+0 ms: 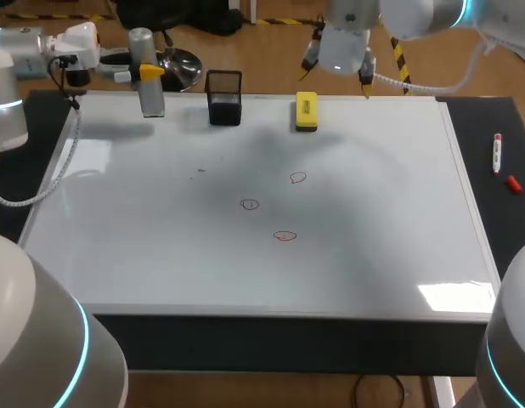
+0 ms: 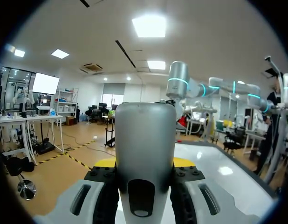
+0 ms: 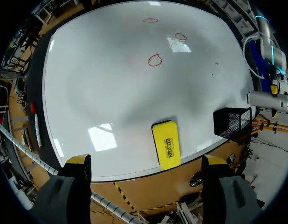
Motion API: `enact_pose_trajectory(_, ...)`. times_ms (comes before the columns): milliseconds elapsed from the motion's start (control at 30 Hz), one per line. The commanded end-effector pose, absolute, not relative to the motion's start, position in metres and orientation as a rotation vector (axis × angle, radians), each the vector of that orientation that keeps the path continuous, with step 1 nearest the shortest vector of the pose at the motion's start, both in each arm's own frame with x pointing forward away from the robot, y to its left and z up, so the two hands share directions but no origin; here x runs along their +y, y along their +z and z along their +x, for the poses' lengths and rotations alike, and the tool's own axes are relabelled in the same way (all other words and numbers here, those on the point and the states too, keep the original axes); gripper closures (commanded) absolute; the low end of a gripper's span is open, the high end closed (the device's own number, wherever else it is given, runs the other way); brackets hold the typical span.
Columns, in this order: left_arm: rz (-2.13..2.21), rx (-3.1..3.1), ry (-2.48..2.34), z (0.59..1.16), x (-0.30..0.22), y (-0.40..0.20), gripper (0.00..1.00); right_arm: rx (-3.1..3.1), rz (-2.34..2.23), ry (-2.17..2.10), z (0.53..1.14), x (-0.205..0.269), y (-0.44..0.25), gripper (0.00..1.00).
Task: Pick up the inspection probe, press it on each red-marked spot on the whiteboard one by one, put down the probe, pick up the eraser, and wipe off all the red marks.
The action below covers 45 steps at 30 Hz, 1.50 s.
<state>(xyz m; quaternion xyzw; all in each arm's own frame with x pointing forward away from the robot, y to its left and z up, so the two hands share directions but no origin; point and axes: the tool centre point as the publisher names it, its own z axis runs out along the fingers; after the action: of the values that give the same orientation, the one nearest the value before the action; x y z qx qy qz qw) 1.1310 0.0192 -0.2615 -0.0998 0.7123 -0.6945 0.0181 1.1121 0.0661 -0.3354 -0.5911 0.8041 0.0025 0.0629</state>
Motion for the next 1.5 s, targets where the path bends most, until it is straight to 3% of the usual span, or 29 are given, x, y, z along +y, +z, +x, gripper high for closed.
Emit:
enact_pose_trajectory(33,-0.309,2.213,-2.157,1.132,0.019,-0.261,1.0,2.418,-1.798,0.015,1.113,0.066,-0.334,0.0)
enact_pose_trajectory(1500,-0.309,2.213,-2.157,1.132,0.019,-0.261,1.0,2.293,-2.114,0.272,1.16,0.124,-0.397,0.0)
